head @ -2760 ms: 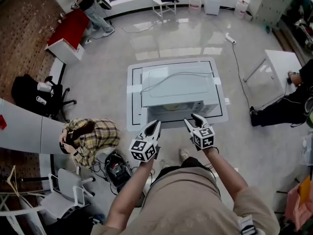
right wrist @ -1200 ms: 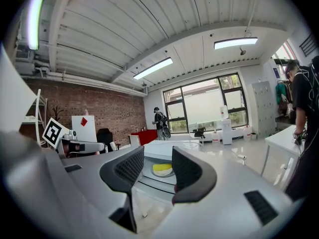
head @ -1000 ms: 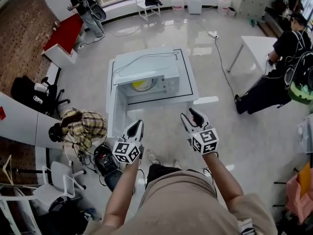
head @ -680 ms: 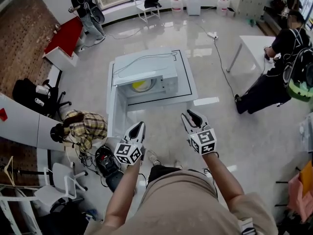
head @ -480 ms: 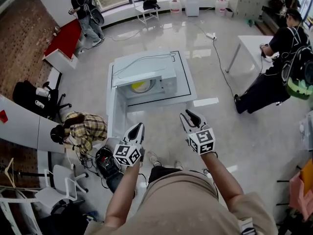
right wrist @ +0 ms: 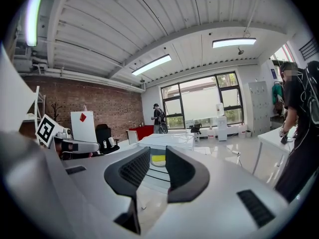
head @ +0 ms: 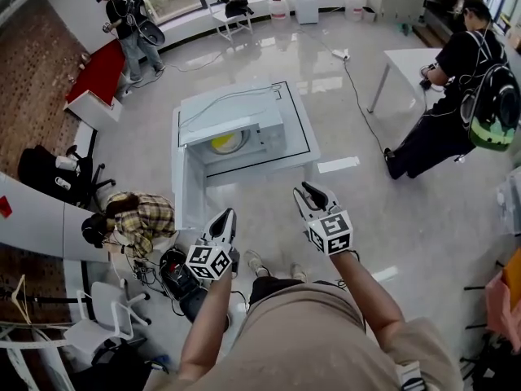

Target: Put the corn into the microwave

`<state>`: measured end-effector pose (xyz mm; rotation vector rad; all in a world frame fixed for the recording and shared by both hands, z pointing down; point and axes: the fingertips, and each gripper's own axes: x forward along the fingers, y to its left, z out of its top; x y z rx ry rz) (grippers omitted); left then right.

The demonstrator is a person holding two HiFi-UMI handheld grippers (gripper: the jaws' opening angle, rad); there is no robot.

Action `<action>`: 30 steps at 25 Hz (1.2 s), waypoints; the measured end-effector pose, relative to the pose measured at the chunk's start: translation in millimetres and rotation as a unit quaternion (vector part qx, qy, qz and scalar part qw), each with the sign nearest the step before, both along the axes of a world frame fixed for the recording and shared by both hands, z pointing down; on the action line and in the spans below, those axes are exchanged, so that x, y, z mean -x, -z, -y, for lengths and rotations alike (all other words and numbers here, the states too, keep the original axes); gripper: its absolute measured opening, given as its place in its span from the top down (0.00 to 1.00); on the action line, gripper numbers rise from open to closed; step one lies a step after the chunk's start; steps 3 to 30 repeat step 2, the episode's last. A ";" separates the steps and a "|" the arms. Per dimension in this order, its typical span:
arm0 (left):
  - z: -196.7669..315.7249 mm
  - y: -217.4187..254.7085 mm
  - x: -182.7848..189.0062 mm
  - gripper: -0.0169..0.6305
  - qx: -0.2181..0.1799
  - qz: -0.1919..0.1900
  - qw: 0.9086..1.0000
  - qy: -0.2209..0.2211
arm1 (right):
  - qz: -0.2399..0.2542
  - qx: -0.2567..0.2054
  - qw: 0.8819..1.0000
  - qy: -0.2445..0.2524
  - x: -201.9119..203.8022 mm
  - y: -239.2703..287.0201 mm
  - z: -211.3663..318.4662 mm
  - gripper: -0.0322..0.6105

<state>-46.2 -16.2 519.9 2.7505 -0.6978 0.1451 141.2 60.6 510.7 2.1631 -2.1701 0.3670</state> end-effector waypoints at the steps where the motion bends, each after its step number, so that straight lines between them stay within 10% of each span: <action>1: -0.5 0.7 -0.3 0.97 0.001 -0.002 1.000 0.001 | -0.001 0.000 1.000 0.000 -0.8 0.7 -0.7 0.79; 30: -1.0 1.5 -0.6 0.96 0.001 -0.003 1.000 0.002 | -0.001 0.000 1.000 0.000 -1.6 1.6 -1.3 0.79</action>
